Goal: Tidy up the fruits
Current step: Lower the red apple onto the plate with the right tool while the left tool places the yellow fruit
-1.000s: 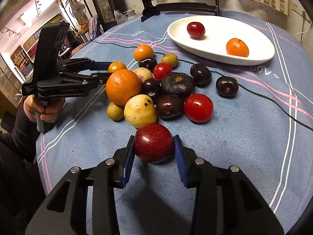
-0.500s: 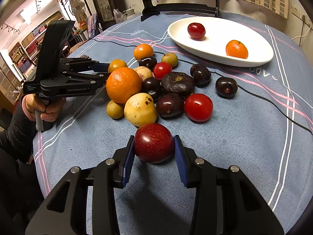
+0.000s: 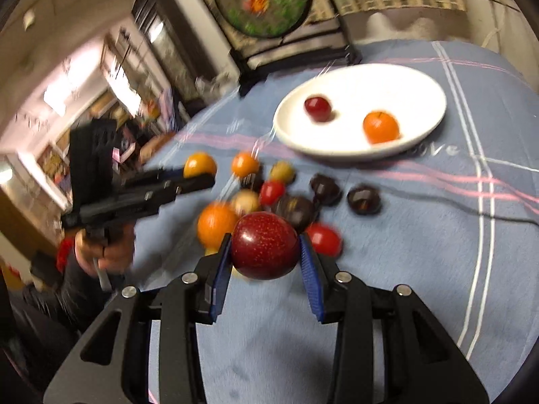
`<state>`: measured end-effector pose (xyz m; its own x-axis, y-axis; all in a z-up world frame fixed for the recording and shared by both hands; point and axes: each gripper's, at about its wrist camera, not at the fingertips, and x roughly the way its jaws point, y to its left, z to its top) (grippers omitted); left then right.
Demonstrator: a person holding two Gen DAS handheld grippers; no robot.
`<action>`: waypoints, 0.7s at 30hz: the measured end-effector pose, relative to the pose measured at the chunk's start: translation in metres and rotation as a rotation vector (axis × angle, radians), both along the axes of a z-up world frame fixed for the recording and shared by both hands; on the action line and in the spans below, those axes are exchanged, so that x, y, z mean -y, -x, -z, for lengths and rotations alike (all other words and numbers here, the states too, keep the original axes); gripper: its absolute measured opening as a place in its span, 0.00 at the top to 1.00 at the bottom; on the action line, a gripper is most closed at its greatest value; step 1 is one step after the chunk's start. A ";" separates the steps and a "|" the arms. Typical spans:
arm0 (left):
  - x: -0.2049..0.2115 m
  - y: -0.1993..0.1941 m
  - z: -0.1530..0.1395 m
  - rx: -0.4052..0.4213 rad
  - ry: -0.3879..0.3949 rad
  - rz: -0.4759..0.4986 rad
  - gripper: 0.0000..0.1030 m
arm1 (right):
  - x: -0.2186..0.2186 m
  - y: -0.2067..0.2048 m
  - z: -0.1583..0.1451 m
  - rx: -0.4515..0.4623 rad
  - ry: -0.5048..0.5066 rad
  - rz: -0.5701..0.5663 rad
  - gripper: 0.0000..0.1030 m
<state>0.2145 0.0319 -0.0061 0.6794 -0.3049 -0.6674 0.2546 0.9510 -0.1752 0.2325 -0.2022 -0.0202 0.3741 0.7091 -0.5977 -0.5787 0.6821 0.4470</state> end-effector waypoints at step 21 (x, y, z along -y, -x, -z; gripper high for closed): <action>0.005 -0.156 -0.002 -0.091 -0.027 -0.159 0.58 | -0.069 -0.112 0.015 0.046 0.208 0.152 0.61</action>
